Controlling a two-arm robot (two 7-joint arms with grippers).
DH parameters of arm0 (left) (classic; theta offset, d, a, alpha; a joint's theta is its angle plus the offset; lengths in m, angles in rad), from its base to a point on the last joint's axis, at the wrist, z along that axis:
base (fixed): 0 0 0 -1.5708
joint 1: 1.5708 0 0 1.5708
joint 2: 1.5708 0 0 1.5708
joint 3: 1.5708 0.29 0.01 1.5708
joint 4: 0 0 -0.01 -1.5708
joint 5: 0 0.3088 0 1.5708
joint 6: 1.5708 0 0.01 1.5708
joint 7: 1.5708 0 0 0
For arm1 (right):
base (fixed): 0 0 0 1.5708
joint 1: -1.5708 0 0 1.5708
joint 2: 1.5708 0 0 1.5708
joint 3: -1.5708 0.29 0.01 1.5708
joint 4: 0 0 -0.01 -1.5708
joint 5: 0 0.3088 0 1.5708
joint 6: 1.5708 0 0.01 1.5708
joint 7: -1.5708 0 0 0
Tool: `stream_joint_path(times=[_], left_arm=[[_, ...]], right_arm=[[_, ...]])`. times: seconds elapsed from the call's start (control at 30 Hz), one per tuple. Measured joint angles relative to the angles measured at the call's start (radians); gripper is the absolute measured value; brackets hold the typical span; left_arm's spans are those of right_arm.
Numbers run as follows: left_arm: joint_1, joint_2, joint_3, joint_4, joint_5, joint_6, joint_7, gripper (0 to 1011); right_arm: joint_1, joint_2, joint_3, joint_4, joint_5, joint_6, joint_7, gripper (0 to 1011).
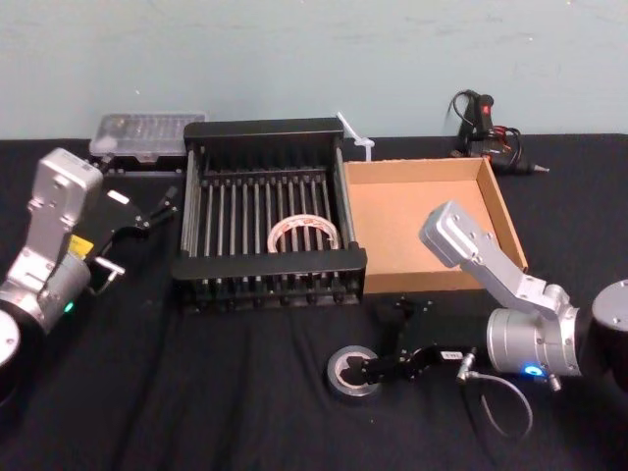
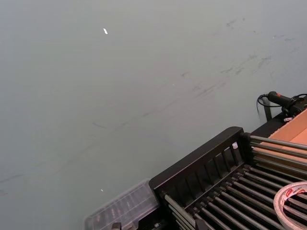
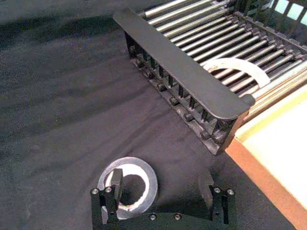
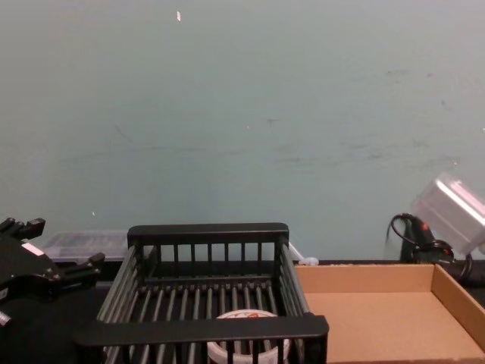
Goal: Pick up the white tape and place it into the black box , Pick up the silver tape and place it into the brown box.
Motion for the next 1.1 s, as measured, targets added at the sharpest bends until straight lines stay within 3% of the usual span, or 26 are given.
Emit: stream_joint_path(times=[1.1], left_arm=[[0.0, 0.0, 0.0, 0.0, 0.0, 0.0, 0.0, 1001]], right_arm=[[0.031, -0.037, -0.031, 0.061, -0.039, 0.003, 0.019, 1002]])
